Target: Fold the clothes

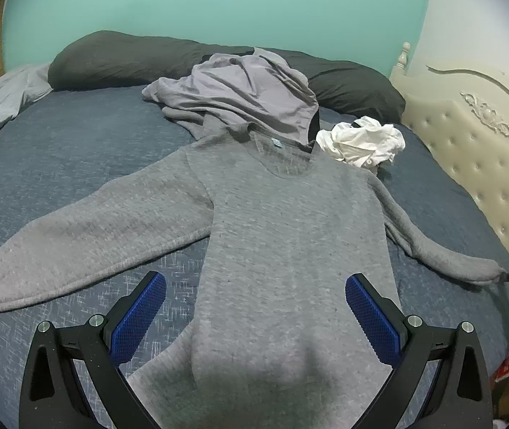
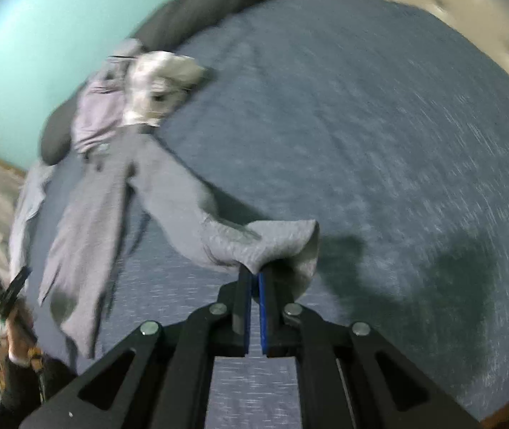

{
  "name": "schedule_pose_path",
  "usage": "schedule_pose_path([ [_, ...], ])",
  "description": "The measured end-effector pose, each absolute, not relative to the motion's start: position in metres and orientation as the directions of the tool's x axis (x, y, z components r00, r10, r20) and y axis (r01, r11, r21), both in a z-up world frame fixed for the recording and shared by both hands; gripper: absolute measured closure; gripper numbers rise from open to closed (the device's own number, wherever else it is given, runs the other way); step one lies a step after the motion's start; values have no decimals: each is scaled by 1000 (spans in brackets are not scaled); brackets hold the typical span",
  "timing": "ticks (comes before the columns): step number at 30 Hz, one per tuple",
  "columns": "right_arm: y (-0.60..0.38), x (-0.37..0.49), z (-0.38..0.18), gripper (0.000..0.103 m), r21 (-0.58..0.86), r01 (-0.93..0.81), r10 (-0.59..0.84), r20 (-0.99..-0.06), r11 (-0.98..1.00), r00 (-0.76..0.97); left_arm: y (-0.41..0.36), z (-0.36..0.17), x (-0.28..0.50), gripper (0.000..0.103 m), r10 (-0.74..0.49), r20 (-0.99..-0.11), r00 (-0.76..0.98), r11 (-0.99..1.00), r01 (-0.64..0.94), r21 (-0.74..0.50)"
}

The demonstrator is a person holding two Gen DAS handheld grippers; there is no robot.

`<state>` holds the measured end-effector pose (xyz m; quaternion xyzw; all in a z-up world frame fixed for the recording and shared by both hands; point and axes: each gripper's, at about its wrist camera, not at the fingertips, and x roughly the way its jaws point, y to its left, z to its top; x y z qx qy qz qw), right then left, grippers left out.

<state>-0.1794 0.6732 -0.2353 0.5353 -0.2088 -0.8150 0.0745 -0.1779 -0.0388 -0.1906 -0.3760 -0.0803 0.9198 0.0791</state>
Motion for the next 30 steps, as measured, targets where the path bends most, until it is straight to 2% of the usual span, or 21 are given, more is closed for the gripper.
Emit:
schedule_pose_path([
  [8,699,-169,-282,100,408,-248,-281,-862,-879,-422,-41,-193,-181,0,186,-692,-697,-980,-81,-182],
  [19,727,-165,-257,100,401,-317,-169,-808,-859,-565,-35,-197,-182,0,184,-700,-690,-981,-85,-174],
  [25,733,-176,-263,99,352,-362,-121,-841,-863,-528,-36,-197,-182,0,181,-700,-690,-981,-82,-173],
  [26,734,-178,-269,96,338,-382,-111,-855,-860,-506,-36,-197,-182,0,182,-700,-690,-981,-83,-174],
  [28,744,-173,-272,85,350,-435,-85,-849,-829,-521,-36,-198,-182,0,184,-701,-689,-981,-85,-174],
  [29,748,-169,-272,76,370,-455,-80,-838,-810,-539,-36,-198,-182,0,183,-701,-689,-981,-86,-172],
  [30,751,-163,-273,72,395,-457,-91,-827,-797,-555,-36,-198,-183,0,183,-701,-689,-982,-87,-170],
])
